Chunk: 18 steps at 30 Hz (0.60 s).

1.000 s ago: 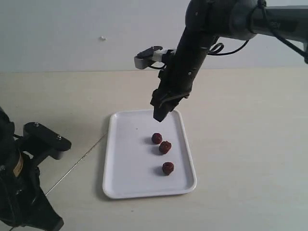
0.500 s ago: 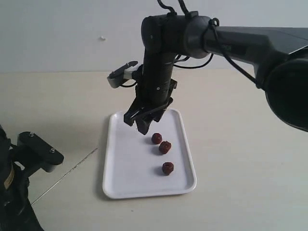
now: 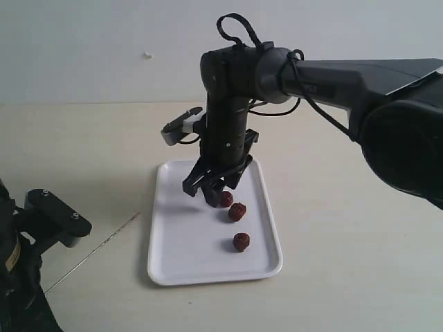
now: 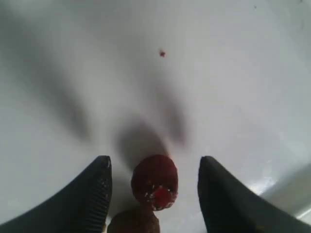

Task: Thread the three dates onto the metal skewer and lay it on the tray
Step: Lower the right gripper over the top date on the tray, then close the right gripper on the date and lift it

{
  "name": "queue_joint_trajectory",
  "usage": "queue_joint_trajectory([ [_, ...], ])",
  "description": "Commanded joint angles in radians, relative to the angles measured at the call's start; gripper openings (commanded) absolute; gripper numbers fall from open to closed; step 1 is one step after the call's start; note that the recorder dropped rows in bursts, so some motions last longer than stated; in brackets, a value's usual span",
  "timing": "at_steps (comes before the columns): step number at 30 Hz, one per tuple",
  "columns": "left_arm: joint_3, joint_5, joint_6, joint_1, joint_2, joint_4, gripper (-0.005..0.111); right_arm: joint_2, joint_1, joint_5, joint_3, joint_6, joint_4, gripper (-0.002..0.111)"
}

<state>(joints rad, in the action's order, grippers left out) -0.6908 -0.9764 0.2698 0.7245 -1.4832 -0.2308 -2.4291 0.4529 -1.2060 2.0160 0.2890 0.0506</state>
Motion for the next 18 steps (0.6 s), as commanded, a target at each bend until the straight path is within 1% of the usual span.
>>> queue_joint_trajectory([
  [1, 0.004, -0.001, 0.008, -0.001, 0.006, -0.005, 0.0, -0.004, 0.0, -0.004, 0.007, -0.012, -0.009, 0.053],
  [18, 0.004, -0.001, 0.008, -0.001, 0.006, -0.008, 0.0, -0.028, 0.0, -0.015, 0.005, -0.022, -0.009, 0.053],
])
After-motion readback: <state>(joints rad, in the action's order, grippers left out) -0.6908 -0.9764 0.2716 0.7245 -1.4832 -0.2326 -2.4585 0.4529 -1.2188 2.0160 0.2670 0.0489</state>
